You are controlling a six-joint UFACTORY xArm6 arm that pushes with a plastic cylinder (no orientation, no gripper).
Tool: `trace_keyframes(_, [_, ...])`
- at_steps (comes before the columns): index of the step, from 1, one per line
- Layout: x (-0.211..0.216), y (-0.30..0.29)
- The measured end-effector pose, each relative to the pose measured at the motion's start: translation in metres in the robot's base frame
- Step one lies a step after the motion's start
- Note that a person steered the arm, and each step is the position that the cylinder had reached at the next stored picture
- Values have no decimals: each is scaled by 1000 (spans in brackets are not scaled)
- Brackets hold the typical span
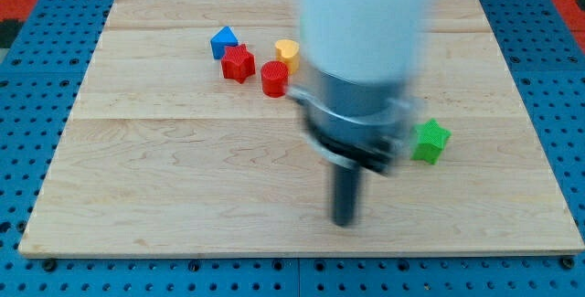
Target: Move the green star to the right of the blue cube
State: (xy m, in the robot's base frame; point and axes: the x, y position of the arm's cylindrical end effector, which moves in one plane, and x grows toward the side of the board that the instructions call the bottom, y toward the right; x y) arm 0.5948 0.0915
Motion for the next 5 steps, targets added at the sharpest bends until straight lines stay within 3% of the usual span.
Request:
trace_keyframes(2, [-105,94])
trace_keyframes(3, [-175,83])
trace_keyframes(4, [-162,97])
trace_keyframes(5, [-114,104])
